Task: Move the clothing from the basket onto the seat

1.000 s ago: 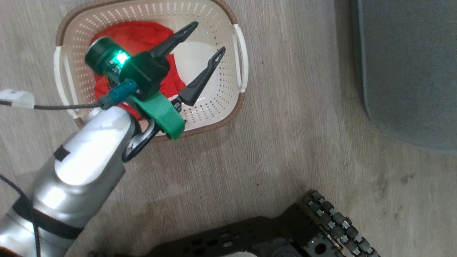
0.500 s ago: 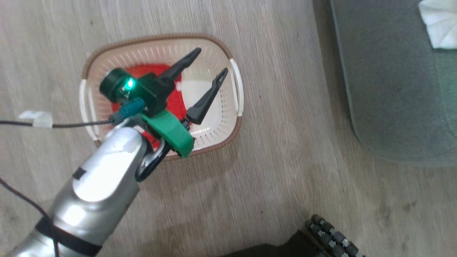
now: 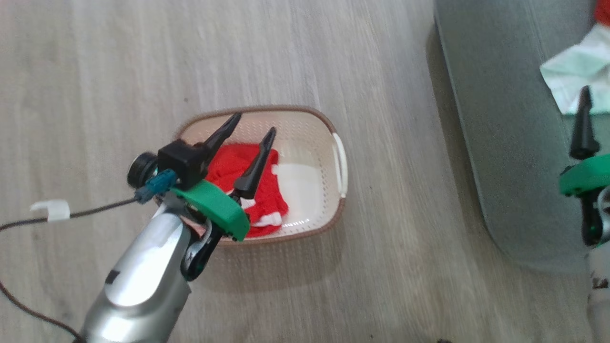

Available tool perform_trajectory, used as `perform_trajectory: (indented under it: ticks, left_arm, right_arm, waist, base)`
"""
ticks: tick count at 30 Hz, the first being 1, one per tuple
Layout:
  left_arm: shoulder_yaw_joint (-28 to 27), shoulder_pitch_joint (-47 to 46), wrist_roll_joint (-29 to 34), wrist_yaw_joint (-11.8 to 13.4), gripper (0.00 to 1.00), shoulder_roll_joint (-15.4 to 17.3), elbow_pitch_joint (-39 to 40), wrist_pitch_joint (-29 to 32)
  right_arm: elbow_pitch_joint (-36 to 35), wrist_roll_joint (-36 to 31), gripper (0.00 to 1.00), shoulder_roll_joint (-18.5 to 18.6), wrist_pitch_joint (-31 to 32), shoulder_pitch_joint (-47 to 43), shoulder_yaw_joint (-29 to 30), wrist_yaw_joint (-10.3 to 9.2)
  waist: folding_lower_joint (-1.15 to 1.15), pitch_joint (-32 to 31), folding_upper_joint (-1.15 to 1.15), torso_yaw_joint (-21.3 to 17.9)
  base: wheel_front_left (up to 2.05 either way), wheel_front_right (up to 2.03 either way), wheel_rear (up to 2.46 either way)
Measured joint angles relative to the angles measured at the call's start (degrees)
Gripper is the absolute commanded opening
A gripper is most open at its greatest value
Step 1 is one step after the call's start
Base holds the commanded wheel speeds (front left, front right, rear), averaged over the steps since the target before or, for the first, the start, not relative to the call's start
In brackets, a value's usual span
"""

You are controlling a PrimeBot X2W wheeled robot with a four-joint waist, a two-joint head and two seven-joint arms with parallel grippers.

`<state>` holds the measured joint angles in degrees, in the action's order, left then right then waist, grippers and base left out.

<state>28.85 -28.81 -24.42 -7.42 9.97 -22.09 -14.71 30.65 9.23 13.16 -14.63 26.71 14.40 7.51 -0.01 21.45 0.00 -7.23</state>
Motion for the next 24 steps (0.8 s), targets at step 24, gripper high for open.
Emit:
perform_trajectory:
  ticks: [24]
  left_arm:
    - [-28.5,15.6,14.7,0.8,1.00,-5.8,-0.8,0.0]
  right_arm:
    - [-2.7,3.4,1.00,-5.4,0.0,-7.1,-12.8,0.00]
  waist:
    - [0.00,-14.9,0.00,7.2]
  base:
    - [0.00,0.00,0.00]
